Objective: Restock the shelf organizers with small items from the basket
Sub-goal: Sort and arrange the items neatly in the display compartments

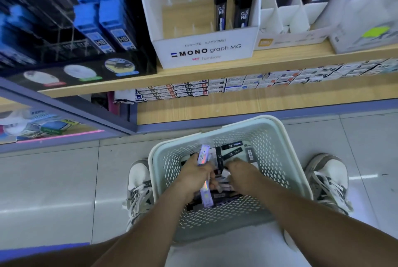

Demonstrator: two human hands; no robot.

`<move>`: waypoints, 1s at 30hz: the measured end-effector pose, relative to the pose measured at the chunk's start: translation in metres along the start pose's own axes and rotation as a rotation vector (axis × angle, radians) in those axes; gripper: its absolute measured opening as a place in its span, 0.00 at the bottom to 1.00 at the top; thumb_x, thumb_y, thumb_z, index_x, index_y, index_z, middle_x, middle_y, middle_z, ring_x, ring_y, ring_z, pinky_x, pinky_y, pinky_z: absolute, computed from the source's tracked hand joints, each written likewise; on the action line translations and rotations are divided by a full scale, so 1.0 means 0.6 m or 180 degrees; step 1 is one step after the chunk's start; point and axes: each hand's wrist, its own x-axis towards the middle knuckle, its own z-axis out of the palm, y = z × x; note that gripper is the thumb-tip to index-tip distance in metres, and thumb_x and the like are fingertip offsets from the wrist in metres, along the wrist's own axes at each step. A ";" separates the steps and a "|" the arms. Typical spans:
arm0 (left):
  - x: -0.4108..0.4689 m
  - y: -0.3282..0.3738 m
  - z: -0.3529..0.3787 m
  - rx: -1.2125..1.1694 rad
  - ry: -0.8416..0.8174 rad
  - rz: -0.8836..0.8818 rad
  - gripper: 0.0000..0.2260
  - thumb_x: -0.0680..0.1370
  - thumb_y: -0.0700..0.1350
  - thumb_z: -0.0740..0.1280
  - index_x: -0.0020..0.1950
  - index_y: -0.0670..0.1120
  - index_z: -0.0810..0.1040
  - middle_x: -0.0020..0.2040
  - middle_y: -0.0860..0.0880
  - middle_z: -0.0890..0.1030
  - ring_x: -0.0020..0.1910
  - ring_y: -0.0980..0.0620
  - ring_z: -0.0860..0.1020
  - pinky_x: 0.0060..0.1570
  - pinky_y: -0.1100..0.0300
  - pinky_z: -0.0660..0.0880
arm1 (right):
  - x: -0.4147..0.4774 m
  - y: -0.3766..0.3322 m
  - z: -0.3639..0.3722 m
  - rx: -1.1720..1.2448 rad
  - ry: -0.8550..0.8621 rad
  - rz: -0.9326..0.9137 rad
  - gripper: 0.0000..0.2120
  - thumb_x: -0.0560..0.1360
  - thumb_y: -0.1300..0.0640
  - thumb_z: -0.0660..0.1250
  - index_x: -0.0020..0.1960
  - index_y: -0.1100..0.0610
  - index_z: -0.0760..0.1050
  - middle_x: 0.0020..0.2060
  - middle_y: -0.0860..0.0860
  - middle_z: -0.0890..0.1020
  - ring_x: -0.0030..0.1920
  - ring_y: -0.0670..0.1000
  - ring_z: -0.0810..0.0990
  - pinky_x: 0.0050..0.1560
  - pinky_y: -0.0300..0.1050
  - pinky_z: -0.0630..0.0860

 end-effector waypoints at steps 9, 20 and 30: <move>-0.055 0.015 0.031 -0.1220 0.1155 -0.0062 0.06 0.78 0.42 0.64 0.42 0.42 0.73 0.35 0.40 0.73 0.34 0.46 0.74 0.37 0.53 0.71 | -0.126 -0.087 -0.092 0.4387 -0.0481 0.0656 0.06 0.77 0.59 0.58 0.43 0.57 0.72 0.27 0.53 0.74 0.25 0.50 0.70 0.28 0.38 0.65; -0.178 0.080 0.069 -0.2712 0.0911 -0.0390 0.09 0.80 0.47 0.62 0.43 0.43 0.72 0.38 0.42 0.75 0.34 0.45 0.76 0.39 0.53 0.76 | -0.247 -0.104 -0.106 0.3450 0.0361 -0.0242 0.07 0.69 0.59 0.73 0.38 0.53 0.74 0.32 0.53 0.76 0.33 0.51 0.72 0.34 0.41 0.66; -0.266 0.154 0.049 -0.2699 0.0449 0.0482 0.02 0.81 0.40 0.62 0.51 0.42 0.72 0.38 0.43 0.80 0.32 0.51 0.79 0.33 0.61 0.77 | -0.332 -0.109 -0.182 0.4806 0.0991 0.0207 0.02 0.74 0.64 0.61 0.45 0.60 0.72 0.25 0.51 0.78 0.26 0.51 0.70 0.28 0.39 0.63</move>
